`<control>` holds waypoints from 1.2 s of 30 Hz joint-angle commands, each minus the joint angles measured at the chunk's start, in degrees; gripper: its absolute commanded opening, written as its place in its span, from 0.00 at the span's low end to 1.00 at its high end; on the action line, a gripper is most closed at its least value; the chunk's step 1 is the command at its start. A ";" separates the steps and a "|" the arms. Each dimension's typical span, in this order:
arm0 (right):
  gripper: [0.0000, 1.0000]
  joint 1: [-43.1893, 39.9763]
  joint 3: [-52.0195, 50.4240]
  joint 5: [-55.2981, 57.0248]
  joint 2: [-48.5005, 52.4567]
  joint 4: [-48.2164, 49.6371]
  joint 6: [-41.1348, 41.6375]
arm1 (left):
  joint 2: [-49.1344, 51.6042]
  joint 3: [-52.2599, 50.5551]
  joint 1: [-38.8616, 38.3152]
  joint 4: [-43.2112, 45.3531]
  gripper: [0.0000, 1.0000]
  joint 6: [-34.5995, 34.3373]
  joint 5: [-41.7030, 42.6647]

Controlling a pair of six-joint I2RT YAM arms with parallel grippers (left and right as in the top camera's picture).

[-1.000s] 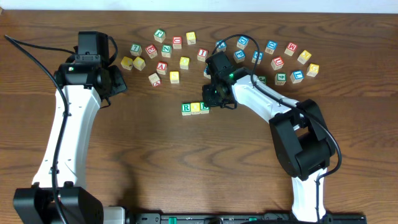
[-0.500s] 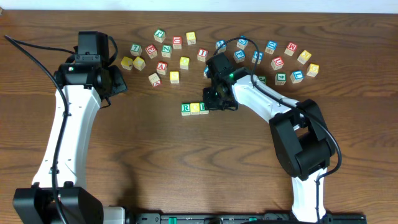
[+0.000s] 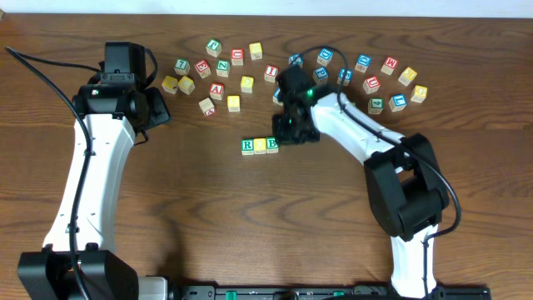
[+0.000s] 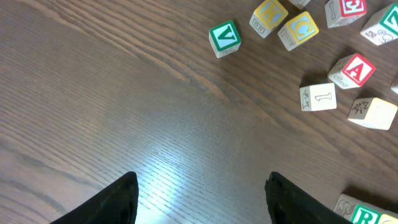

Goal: Spell out ROBOT
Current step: 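Move right gripper up-left to the yellow O block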

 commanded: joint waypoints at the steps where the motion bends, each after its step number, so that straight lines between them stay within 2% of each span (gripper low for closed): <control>1: 0.10 -1.77 9.66 4.74 -0.07 -4.61 -3.89 | 0.66 0.96 0.24 0.22 0.65 0.63 -0.92; 4: 0.17 -1.95 16.37 5.70 -0.07 -7.61 -5.81 | 0.66 0.96 0.24 0.20 0.65 0.61 -0.92; 8: 0.23 -1.46 21.59 5.90 -0.07 -6.80 -6.19 | 0.66 0.96 0.24 0.15 0.65 0.61 -0.92; 14: 0.47 -0.52 22.38 5.88 0.22 1.18 -5.66 | 0.66 0.96 0.24 0.20 0.66 0.61 -0.94; 18: 0.59 0.66 24.96 5.86 1.14 4.13 -5.88 | 0.66 0.96 0.24 0.37 0.66 0.61 -0.94; 27: 0.62 3.72 47.93 11.15 15.04 -2.86 -6.69 | 0.66 0.96 0.24 0.52 0.67 0.61 -0.92; 36: 0.59 5.09 49.22 14.99 24.04 0.04 -2.21 | 0.66 0.96 0.24 0.07 0.67 0.61 -0.94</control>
